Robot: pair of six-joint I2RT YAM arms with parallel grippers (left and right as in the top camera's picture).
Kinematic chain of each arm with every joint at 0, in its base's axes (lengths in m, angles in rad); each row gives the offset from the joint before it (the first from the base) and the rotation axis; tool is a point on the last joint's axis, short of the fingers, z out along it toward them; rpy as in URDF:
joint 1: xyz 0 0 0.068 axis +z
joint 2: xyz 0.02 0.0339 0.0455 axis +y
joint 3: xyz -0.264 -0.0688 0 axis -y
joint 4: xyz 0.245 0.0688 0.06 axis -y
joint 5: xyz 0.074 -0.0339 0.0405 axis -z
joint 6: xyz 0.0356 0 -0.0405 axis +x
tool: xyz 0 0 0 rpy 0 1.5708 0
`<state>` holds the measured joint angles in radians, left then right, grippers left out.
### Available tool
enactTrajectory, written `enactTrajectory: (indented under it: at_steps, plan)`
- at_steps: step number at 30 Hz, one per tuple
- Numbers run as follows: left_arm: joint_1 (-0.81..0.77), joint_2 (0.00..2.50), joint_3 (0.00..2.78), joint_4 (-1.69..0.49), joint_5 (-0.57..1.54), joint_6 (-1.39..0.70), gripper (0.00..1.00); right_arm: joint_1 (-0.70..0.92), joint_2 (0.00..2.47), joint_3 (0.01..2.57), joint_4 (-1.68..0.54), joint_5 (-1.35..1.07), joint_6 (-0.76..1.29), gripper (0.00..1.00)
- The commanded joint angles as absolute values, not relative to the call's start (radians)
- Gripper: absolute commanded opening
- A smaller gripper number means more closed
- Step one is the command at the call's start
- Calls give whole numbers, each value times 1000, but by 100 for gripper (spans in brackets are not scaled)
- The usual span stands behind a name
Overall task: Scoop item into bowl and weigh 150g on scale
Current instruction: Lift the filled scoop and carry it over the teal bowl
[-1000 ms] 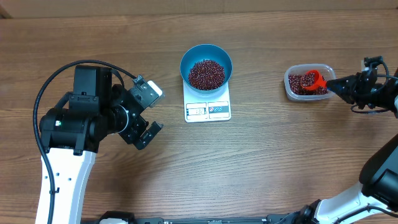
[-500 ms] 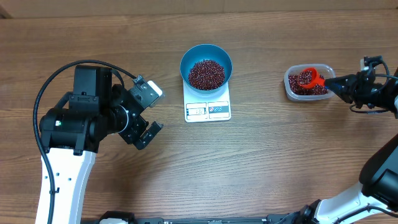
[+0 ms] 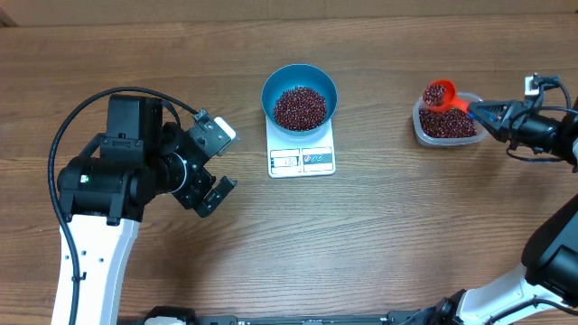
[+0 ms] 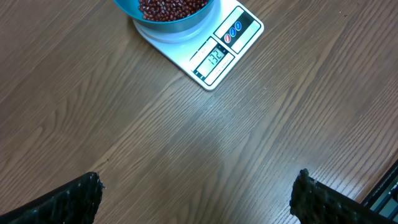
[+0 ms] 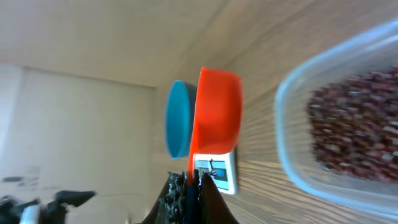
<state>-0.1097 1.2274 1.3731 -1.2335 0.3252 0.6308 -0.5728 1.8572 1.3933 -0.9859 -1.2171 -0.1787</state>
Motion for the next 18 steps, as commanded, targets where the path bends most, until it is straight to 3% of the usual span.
enactTrajectory:
  at_steps: [1,18]
  plan:
    - [-112,1230,1368,-1233,325,621,100,-542,1863,1407,-982,-1369,-179,4]
    - [-112,1230,1368,-1233,326,621,100,-272,1863,1407,-918,-1393,-131,4]
